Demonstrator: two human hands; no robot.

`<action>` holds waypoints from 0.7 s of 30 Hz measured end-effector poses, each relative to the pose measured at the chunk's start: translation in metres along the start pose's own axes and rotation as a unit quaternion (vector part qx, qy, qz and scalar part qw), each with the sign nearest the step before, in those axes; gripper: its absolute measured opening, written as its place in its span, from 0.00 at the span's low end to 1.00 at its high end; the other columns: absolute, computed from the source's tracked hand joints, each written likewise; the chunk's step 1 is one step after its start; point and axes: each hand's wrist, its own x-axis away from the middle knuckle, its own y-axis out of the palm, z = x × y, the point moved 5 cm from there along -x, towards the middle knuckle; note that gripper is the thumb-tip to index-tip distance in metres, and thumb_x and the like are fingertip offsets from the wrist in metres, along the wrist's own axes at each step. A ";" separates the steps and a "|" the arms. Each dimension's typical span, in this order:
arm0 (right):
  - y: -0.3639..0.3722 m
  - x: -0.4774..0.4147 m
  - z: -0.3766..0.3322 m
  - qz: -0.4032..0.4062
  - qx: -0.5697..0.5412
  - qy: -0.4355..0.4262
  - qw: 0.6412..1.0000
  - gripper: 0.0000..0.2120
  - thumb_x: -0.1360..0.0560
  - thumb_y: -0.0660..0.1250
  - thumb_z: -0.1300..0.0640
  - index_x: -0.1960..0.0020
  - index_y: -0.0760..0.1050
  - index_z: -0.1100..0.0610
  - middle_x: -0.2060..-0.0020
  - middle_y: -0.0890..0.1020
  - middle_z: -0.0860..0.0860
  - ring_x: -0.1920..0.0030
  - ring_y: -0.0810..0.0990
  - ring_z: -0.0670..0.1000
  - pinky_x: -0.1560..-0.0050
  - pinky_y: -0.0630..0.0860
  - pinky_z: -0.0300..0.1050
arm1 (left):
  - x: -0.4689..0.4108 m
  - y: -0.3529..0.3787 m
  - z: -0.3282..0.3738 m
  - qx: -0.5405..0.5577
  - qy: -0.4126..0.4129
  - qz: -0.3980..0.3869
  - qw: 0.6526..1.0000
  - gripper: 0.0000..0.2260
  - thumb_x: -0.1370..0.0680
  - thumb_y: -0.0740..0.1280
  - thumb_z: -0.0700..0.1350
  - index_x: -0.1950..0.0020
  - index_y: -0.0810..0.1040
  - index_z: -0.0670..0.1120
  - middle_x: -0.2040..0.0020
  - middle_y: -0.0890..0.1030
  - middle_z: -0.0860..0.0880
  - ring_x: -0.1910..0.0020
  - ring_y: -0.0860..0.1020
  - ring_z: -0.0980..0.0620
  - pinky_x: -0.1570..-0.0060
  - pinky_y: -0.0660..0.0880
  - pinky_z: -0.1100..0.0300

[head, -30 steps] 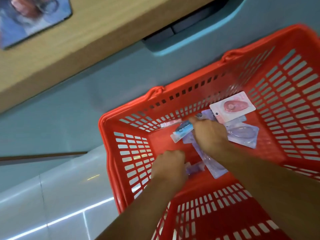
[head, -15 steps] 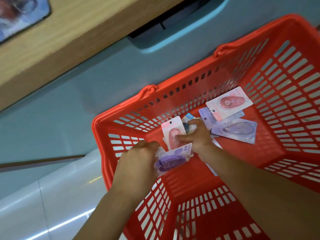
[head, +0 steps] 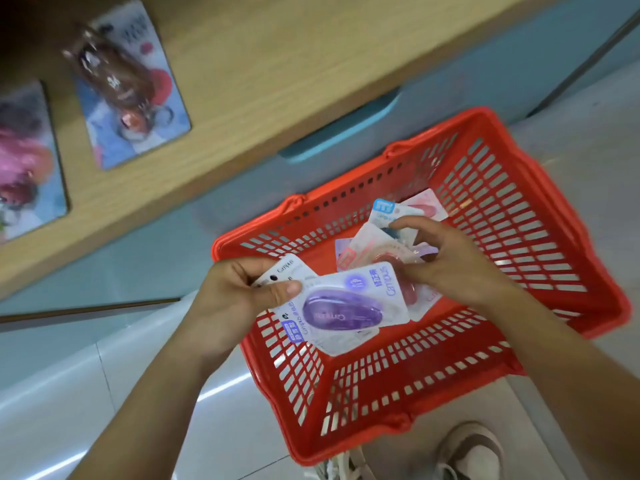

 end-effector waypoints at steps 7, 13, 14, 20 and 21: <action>-0.067 0.103 -0.161 -0.037 -0.067 -0.072 0.995 0.26 0.37 0.76 0.66 0.41 0.77 0.52 0.54 0.85 0.48 0.57 0.81 0.46 0.55 0.79 0.38 | 0.051 0.012 0.107 0.188 0.008 -0.034 0.981 0.06 0.36 0.74 0.38 0.60 0.87 0.41 0.61 0.85 0.42 0.64 0.83 0.48 0.60 0.82 0.55; -0.085 0.165 -0.281 -0.061 -0.105 -0.113 0.986 0.27 0.37 0.77 0.69 0.43 0.78 0.50 0.53 0.83 0.57 0.56 0.81 0.50 0.56 0.79 0.38 | 0.115 0.033 0.212 0.213 0.031 -0.083 0.973 0.05 0.30 0.72 0.35 0.63 0.86 0.42 0.65 0.84 0.44 0.68 0.82 0.50 0.64 0.82 0.56; -0.087 0.174 -0.298 -0.053 -0.120 -0.116 0.984 0.26 0.37 0.78 0.68 0.44 0.79 0.48 0.52 0.82 0.59 0.56 0.80 0.51 0.56 0.78 0.39 | 0.126 0.034 0.228 0.221 0.034 -0.085 0.971 0.06 0.31 0.69 0.36 0.63 0.86 0.43 0.65 0.84 0.45 0.68 0.82 0.51 0.65 0.82 0.56; -0.092 0.235 -0.394 -0.040 -0.176 -0.126 0.975 0.25 0.36 0.70 0.68 0.40 0.77 0.55 0.50 0.86 0.51 0.52 0.83 0.47 0.53 0.79 0.37 | 0.203 0.022 0.315 0.229 0.047 -0.067 0.970 0.08 0.32 0.71 0.37 0.56 0.84 0.37 0.58 0.84 0.39 0.65 0.82 0.47 0.62 0.80 0.56; -0.093 0.248 -0.410 -0.039 -0.184 -0.123 0.974 0.26 0.36 0.69 0.68 0.39 0.76 0.56 0.49 0.86 0.51 0.51 0.83 0.47 0.54 0.79 0.37 | 0.217 0.019 0.329 0.230 0.046 -0.059 0.970 0.09 0.33 0.70 0.38 0.55 0.84 0.35 0.58 0.84 0.38 0.65 0.81 0.46 0.63 0.80 0.56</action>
